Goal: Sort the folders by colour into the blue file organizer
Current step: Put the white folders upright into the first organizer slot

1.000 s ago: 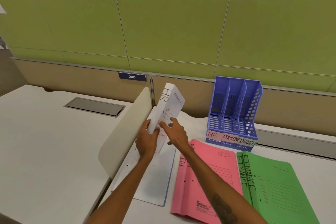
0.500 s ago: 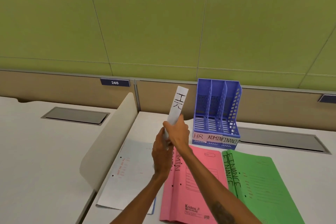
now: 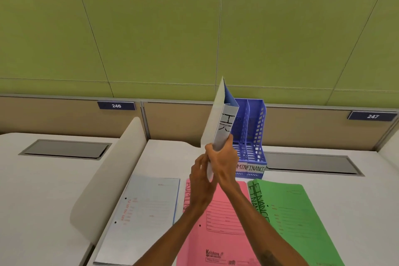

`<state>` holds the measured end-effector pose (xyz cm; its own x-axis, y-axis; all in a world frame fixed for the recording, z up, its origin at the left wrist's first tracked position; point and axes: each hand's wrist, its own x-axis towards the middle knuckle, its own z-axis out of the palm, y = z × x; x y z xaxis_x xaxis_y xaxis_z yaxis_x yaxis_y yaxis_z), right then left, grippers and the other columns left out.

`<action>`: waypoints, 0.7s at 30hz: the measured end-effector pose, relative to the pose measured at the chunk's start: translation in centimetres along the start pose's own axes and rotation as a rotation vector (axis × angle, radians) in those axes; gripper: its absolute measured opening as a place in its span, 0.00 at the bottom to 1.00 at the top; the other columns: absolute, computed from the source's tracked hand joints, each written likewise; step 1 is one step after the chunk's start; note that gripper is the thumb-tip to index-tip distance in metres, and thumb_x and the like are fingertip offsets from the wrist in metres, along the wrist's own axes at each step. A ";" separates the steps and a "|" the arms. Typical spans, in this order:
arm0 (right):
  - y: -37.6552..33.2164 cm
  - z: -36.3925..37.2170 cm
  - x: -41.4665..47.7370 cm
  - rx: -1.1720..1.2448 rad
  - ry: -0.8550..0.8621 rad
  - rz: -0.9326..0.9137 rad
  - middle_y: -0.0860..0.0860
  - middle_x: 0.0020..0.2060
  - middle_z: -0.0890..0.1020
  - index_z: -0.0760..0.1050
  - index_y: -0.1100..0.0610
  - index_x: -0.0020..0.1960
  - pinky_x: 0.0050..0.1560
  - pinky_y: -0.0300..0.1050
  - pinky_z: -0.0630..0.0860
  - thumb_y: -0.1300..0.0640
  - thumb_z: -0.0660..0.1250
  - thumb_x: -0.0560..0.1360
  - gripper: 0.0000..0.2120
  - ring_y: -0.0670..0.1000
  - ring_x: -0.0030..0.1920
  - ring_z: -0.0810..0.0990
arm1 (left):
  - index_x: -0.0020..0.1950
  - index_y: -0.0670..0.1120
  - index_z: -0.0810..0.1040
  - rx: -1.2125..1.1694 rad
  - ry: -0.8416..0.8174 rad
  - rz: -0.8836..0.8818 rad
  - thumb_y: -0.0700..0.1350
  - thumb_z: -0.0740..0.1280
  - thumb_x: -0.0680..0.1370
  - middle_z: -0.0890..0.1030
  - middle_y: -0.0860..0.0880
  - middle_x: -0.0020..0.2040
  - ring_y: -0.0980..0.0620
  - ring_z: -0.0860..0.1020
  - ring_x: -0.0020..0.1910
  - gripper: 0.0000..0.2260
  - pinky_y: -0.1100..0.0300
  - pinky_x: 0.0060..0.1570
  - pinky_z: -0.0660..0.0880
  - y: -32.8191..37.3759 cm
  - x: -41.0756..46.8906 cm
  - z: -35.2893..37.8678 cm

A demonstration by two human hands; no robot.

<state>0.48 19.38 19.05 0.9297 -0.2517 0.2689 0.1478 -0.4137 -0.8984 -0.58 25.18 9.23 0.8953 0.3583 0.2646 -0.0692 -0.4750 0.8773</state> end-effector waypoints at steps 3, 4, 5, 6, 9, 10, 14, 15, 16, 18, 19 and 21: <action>0.5 -1.0 0.9 -0.014 0.063 -0.022 0.55 0.59 0.80 0.65 0.56 0.67 0.52 0.53 0.81 0.52 0.71 0.72 0.27 0.58 0.52 0.82 | 0.66 0.45 0.71 -0.023 -0.112 -0.005 0.81 0.50 0.64 0.78 0.46 0.62 0.50 0.78 0.58 0.48 0.53 0.60 0.76 2.5 -0.3 0.2; 0.7 -1.3 1.2 -0.015 0.076 -0.024 0.56 0.59 0.80 0.65 0.56 0.67 0.53 0.55 0.81 0.52 0.71 0.72 0.28 0.58 0.52 0.82 | 0.68 0.48 0.69 -0.004 -0.153 0.056 0.76 0.57 0.69 0.77 0.50 0.64 0.54 0.77 0.59 0.39 0.55 0.59 0.76 3.0 -0.5 0.2; 0.9 -1.5 1.6 -0.015 0.082 -0.024 0.56 0.60 0.80 0.65 0.56 0.67 0.53 0.56 0.81 0.52 0.72 0.72 0.28 0.58 0.53 0.81 | 0.70 0.52 0.67 0.006 -0.187 0.128 0.69 0.63 0.72 0.76 0.53 0.65 0.57 0.76 0.60 0.32 0.57 0.59 0.77 3.0 -0.5 0.1; 1.1 -1.7 2.0 -0.010 0.084 -0.027 0.56 0.61 0.79 0.65 0.56 0.67 0.53 0.56 0.81 0.52 0.72 0.72 0.28 0.58 0.54 0.81 | 0.71 0.53 0.65 -0.012 -0.219 0.149 0.64 0.66 0.74 0.75 0.55 0.66 0.59 0.76 0.61 0.30 0.58 0.59 0.77 3.0 -0.2 0.3; 1.5 -2.2 3.4 0.010 0.096 -0.052 0.55 0.62 0.78 0.64 0.55 0.67 0.52 0.52 0.81 0.52 0.71 0.73 0.27 0.56 0.55 0.80 | 0.73 0.56 0.62 -0.091 -0.264 0.121 0.60 0.67 0.75 0.74 0.56 0.68 0.59 0.76 0.62 0.29 0.54 0.60 0.77 2.8 0.9 1.2; 1.7 -2.2 4.0 0.010 0.104 -0.060 0.54 0.62 0.78 0.64 0.55 0.67 0.52 0.52 0.82 0.52 0.71 0.73 0.27 0.56 0.56 0.80 | 0.73 0.56 0.61 -0.092 -0.283 0.125 0.59 0.67 0.76 0.73 0.55 0.69 0.57 0.75 0.63 0.29 0.52 0.61 0.77 2.9 1.3 1.3; 2.7 -1.9 6.2 0.010 0.113 -0.059 0.53 0.63 0.77 0.64 0.53 0.67 0.49 0.52 0.83 0.50 0.71 0.73 0.27 0.54 0.55 0.80 | 0.75 0.59 0.56 -0.054 -0.370 0.141 0.58 0.65 0.77 0.65 0.56 0.75 0.55 0.69 0.70 0.29 0.50 0.66 0.72 2.5 3.7 1.6; 3.0 -1.8 6.7 0.012 0.115 -0.060 0.53 0.63 0.77 0.64 0.53 0.67 0.48 0.50 0.83 0.49 0.71 0.73 0.27 0.53 0.54 0.81 | 0.76 0.58 0.56 -0.043 -0.379 0.141 0.59 0.65 0.77 0.64 0.56 0.75 0.53 0.68 0.71 0.30 0.49 0.67 0.71 2.4 4.2 1.5; 3.2 -1.7 7.2 0.012 0.114 -0.063 0.53 0.62 0.77 0.64 0.53 0.67 0.46 0.48 0.82 0.49 0.71 0.73 0.27 0.51 0.52 0.80 | 0.76 0.56 0.56 -0.030 -0.384 0.140 0.59 0.64 0.77 0.63 0.55 0.76 0.52 0.68 0.72 0.31 0.47 0.67 0.71 2.1 4.8 1.5; 3.4 -1.4 8.1 0.003 0.103 -0.072 0.53 0.62 0.78 0.65 0.55 0.67 0.43 0.42 0.80 0.50 0.71 0.74 0.26 0.47 0.49 0.77 | 0.76 0.54 0.57 0.003 -0.375 0.128 0.58 0.65 0.75 0.63 0.53 0.76 0.52 0.69 0.70 0.33 0.48 0.66 0.72 1.4 5.7 1.1; 3.5 -1.2 8.5 -0.002 0.095 -0.077 0.53 0.62 0.78 0.65 0.55 0.67 0.42 0.39 0.79 0.50 0.71 0.74 0.26 0.46 0.48 0.76 | 0.76 0.53 0.57 0.028 -0.367 0.116 0.57 0.66 0.75 0.63 0.53 0.76 0.54 0.69 0.70 0.33 0.50 0.66 0.71 0.9 6.0 0.8; 3.7 -0.7 9.3 -0.008 0.079 -0.084 0.53 0.62 0.77 0.65 0.56 0.68 0.40 0.35 0.76 0.50 0.71 0.74 0.27 0.46 0.49 0.77 | 0.76 0.53 0.58 0.087 -0.358 0.099 0.56 0.65 0.75 0.61 0.54 0.76 0.57 0.65 0.70 0.32 0.51 0.67 0.69 -0.5 6.6 0.3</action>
<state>9.44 14.88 18.53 0.8849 -0.2837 0.3694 0.2208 -0.4429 -0.8690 5.48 27.56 10.43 0.9843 0.0113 0.1761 -0.1389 -0.5656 0.8129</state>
